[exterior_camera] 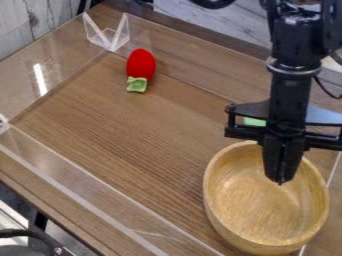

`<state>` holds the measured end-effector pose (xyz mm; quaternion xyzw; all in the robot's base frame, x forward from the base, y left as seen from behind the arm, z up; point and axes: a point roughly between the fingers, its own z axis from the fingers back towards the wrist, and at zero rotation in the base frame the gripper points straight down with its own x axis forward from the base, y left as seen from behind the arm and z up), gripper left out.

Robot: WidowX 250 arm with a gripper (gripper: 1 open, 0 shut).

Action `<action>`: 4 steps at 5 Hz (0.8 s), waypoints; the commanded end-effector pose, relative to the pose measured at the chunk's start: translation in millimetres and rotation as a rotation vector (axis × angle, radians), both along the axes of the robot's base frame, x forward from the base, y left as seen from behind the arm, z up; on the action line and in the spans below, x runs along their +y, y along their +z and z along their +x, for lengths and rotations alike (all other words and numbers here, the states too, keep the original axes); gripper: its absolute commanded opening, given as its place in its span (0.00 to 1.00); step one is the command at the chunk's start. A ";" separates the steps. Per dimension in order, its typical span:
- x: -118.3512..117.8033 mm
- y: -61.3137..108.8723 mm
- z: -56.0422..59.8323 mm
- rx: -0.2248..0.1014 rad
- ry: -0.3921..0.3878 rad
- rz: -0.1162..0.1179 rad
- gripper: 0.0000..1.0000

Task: Put the green stick in the brown bowl

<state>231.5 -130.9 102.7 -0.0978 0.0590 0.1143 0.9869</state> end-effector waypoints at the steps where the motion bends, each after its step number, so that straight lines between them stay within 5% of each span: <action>1: -4.7 16.9 -3.9 -0.077 0.047 -0.032 0.00; 2: -9.6 20.4 -8.7 -0.104 0.090 -0.034 0.00; 3: -5.5 9.3 -14.2 -0.127 0.111 -0.029 1.00; 4: -1.1 0.3 -15.8 -0.142 0.139 -0.025 0.00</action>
